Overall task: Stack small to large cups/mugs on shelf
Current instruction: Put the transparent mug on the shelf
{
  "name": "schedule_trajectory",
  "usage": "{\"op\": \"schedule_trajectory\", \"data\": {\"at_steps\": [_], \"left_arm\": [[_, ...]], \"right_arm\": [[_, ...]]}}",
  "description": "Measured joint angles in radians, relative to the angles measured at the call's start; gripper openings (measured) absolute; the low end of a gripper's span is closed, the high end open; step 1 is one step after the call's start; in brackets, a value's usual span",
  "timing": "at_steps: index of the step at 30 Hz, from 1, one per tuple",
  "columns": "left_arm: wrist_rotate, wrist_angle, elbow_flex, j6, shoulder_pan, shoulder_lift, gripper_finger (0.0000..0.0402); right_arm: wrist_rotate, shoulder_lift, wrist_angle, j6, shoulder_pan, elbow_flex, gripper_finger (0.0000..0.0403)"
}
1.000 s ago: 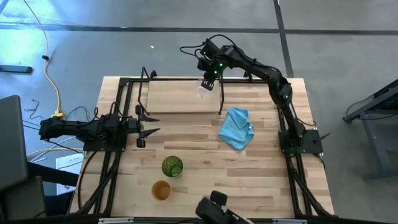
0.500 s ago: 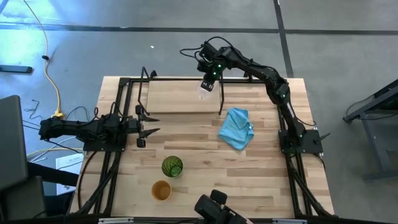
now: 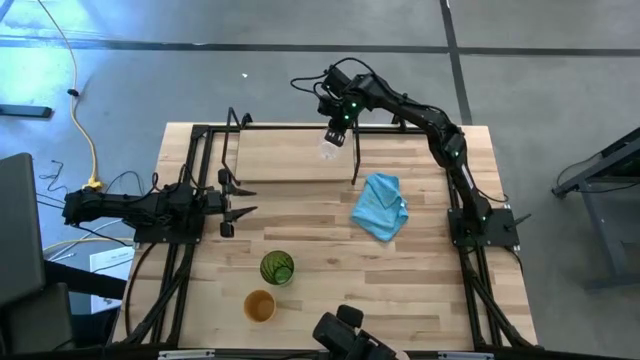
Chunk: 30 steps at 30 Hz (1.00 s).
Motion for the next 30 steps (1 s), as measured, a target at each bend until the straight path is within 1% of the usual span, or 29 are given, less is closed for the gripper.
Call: {"op": "schedule_trajectory", "data": {"at_steps": [5,12,15,17,30], "left_arm": [[0.000,0.000,0.000,0.000,0.000,0.000,0.0168],[0.000,0.002,0.000,0.000,0.000,0.000,0.0168],[0.000,0.002,0.000,0.000,0.000,0.000,0.0168],[0.000,0.002,0.000,0.000,0.000,0.000,0.0168],[-0.023,0.000,0.000,0.001,0.000,0.001,0.0168]], "right_arm": [[-0.001,0.000,-0.006,-0.032,0.000,0.000,0.0000],[-0.001,0.000,-0.007,-0.036,0.000,0.000,0.0000],[-0.020,0.000,-0.005,-0.036,0.000,0.000,0.0000],[-0.037,0.005,0.001,-0.036,0.001,0.000,0.0000],[-0.048,0.066,-0.011,-0.036,0.004,0.000,0.0000]]}}
